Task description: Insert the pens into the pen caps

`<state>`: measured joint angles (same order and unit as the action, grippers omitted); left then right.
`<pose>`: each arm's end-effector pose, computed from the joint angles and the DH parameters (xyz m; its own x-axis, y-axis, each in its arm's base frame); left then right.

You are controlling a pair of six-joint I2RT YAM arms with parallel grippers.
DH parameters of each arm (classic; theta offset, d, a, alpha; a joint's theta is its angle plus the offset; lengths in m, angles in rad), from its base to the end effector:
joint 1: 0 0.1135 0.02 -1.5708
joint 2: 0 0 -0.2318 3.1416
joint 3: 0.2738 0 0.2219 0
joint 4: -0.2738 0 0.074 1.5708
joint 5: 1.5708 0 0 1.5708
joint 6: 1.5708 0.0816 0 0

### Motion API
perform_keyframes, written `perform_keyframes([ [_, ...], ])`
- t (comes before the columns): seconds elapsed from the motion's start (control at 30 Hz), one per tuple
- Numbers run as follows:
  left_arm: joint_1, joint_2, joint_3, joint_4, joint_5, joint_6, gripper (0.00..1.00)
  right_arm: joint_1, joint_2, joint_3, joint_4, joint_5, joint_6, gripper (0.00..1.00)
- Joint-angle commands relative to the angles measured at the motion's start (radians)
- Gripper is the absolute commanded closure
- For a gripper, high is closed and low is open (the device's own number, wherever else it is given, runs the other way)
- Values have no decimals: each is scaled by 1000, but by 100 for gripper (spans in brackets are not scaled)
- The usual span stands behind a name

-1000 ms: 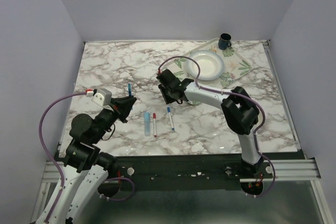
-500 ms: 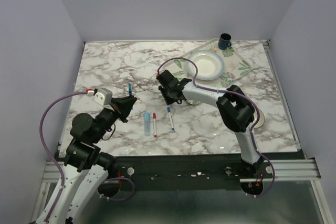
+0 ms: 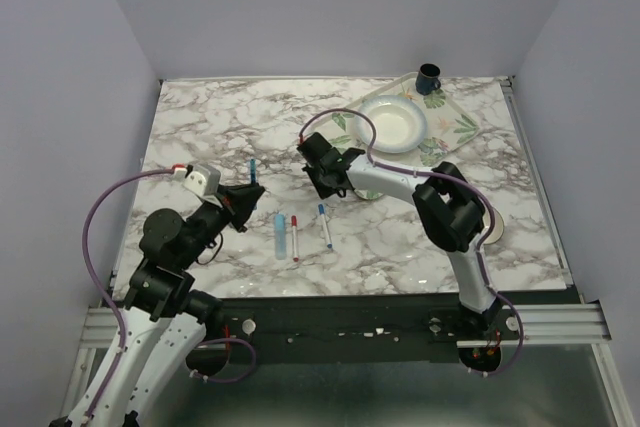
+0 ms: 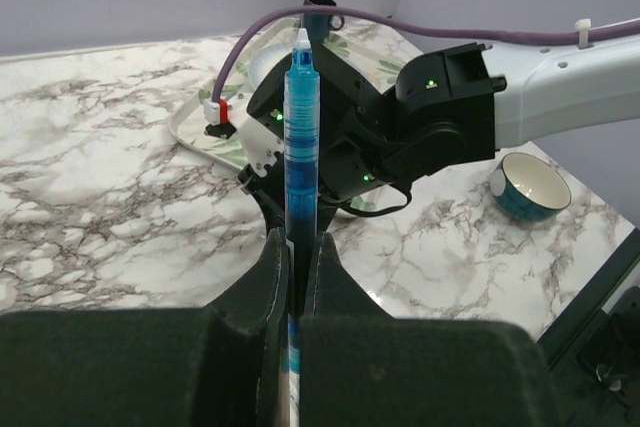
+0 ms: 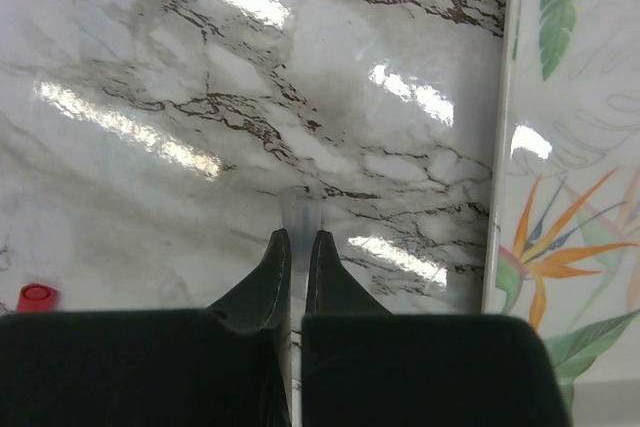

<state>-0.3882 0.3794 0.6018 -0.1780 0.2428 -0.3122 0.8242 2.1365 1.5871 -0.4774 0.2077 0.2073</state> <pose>0.1341 -0.0760 0.3118 -0.1420 -0.2640 -0.9540 0.5739 0.7633 -0.2967 0.3094 0.3096 0.1172 -0.7016 -0.4617 -0.5428 -0.5123 0.8563 -0.0661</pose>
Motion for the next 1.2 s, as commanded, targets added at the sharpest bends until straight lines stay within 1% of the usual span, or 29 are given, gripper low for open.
perform_keyframes([
  [0.0, 2, 30, -4, -12, 84, -21, 100, -7, -91, 14, -69, 52, -8, 99],
  [0.13, 2, 49, -11, -23, 142, -48, 100, -7, -180, 23, -98, 65, 15, 99],
  [0.23, 0, 67, -20, -23, 208, -59, 100, -7, -286, 50, -110, 38, 59, 99],
  [0.33, 0, 94, -16, -31, 233, -48, 100, -5, -406, 57, -70, -86, 105, 99],
  [0.37, 0, 98, -8, -41, 230, -41, 100, -4, -435, 53, -34, -137, 144, 99],
  [0.4, 0, 98, -10, -40, 231, -39, 100, -2, -499, 47, -12, -157, 162, 99],
  [0.43, 0, 98, -11, -40, 231, -38, 100, 1, -527, 30, 17, -178, 181, 99],
  [0.5, 0, 92, -13, -35, 239, -39, 100, 3, -599, -42, 126, -249, 248, 99],
  [0.53, 0, 87, -16, -32, 239, -39, 100, 3, -669, -76, 175, -267, 274, 99],
  [0.57, 0, 82, -17, -29, 242, -41, 100, 7, -700, -107, 269, -295, 332, 99],
  [0.6, 0, 84, -17, -28, 242, -41, 100, 9, -729, -178, 320, -306, 357, 99],
  [0.63, 0, 82, -17, -26, 246, -41, 100, 10, -781, -206, 363, -306, 381, 99],
  [0.67, 0, 81, -19, -22, 251, -42, 100, 18, -802, -238, 446, -309, 420, 99],
  [0.73, 0, 85, -20, -20, 251, -45, 100, 30, -829, -295, 514, -310, 440, 99],
  [0.77, 0, 87, -19, -26, 251, -44, 100, 41, -842, -306, 561, -315, 448, 99],
  [0.87, 0, 93, -17, -26, 257, -42, 100, 56, -846, -332, 629, -326, 455, 99],
  [0.93, 0, 92, -17, -25, 260, -41, 100, 76, -843, -343, 660, -330, 468, 99],
  [1.07, 0, 76, -17, -14, 271, -41, 100, 118, -828, -377, 764, -300, 439, 99],
  [1.17, 0, 64, -22, -15, 260, -44, 100, 130, -794, -372, 786, -281, 449, 99],
])
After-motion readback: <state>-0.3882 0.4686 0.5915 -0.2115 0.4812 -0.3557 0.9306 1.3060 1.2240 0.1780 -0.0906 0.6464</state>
